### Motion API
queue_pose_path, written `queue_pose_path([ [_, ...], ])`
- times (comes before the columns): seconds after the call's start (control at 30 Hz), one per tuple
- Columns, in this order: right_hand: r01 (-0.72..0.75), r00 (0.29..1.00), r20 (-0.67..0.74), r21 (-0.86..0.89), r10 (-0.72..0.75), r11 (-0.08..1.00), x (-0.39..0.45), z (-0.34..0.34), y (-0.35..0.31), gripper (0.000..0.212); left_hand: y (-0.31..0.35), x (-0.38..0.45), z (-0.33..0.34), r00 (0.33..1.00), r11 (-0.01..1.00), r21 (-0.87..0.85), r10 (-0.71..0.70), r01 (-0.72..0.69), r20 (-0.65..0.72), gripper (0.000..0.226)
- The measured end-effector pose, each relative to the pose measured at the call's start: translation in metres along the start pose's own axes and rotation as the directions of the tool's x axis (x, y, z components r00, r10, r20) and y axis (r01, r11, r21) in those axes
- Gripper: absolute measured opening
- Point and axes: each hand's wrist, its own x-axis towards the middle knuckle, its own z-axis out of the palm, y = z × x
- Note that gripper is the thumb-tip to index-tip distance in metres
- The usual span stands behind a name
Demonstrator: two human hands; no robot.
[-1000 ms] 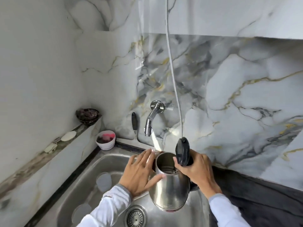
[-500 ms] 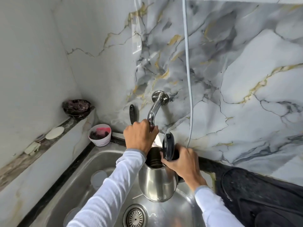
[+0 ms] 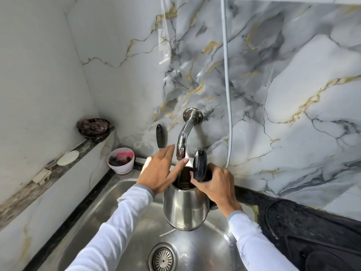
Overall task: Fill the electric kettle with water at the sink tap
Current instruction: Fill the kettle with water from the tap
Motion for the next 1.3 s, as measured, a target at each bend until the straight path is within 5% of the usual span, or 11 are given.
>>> queue_pose_path([
  [0.1, 0.002, 1.000, 0.014, -0.012, -0.002, 1.000, 0.001, 0.001, -0.001, 0.066, -0.009, -0.024, 0.010, 0.997, 0.977, 0.211, -0.039, 0.023, 0.073, 0.102],
  [0.23, -0.018, 1.000, 0.007, -0.017, 0.019, 1.000, 0.001, 0.003, -0.005, 0.061, -0.020, -0.047, 0.025, 0.993, 0.884, 0.465, -0.023, -0.036, 0.119, 0.111],
  [1.0, -0.013, 1.000, -0.023, 0.013, 0.014, 1.000, 0.003, 0.000, -0.004, 0.062, -0.021, -0.051, 0.029, 0.996, 0.875, 0.484, -0.022, -0.023, 0.087, 0.110],
  [1.17, -0.008, 1.000, -0.027, 0.031, 0.008, 0.999, 0.002, 0.000, -0.004, 0.062, -0.015, -0.050, 0.022, 0.989, 0.918, 0.397, -0.072, 0.013, 0.133, 0.102],
  [1.3, -0.012, 0.999, -0.040, 0.036, 0.013, 0.999, 0.002, 0.000, -0.006, 0.061, -0.012, -0.023, 0.004, 0.983, 0.986, -0.083, -0.132, 0.143, 0.128, 0.063],
])
